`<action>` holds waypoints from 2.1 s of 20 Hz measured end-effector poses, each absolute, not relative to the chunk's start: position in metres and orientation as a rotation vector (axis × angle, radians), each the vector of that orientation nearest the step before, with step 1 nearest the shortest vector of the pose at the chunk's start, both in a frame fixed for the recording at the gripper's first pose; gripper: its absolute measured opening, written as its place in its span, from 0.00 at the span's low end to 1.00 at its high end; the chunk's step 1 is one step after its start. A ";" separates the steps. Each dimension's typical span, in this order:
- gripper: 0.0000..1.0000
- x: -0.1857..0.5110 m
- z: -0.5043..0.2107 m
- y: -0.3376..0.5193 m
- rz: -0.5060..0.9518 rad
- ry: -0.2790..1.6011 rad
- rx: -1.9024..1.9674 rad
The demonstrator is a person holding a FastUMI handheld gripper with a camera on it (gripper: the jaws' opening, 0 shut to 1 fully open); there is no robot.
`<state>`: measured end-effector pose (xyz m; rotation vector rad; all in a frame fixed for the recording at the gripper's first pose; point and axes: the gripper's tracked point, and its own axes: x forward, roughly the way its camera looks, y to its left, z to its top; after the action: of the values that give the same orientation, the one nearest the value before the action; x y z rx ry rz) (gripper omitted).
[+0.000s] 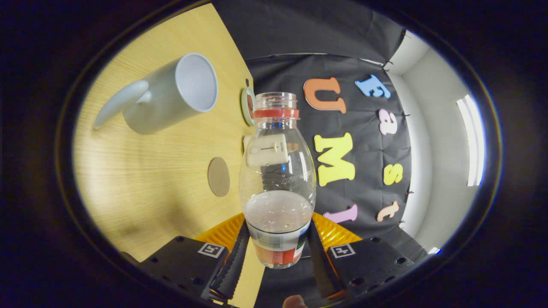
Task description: Take the bottle from table, then pour the juice into the cup, finally place the bottle on the coaster
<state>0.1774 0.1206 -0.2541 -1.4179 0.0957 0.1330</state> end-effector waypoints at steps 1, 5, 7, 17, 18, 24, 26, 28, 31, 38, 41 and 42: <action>0.75 0.179 -0.254 0.123 0.136 0.091 -1.439; 0.75 0.188 -0.251 0.128 0.140 0.068 -1.505; 0.75 0.189 -0.249 0.131 0.142 0.061 -1.532; 0.75 0.192 -0.237 0.141 0.143 0.017 -1.634; 0.75 0.193 -0.237 0.141 0.144 0.014 -1.646; 0.75 0.195 -0.231 0.139 0.137 0.012 -1.673; 0.75 0.197 -0.228 0.139 0.135 0.008 -1.683; 0.75 0.197 -0.226 0.138 0.134 0.004 -1.695; 0.75 0.198 -0.224 0.137 0.133 0.000 -1.715; 0.75 0.197 -0.213 0.134 0.118 -0.011 -1.745; 0.75 0.193 -0.209 0.136 0.116 -0.024 -1.758; 0.75 0.193 -0.209 0.136 0.116 -0.029 -1.763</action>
<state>0.1928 0.1360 -0.2087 -1.7629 -0.0291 0.1162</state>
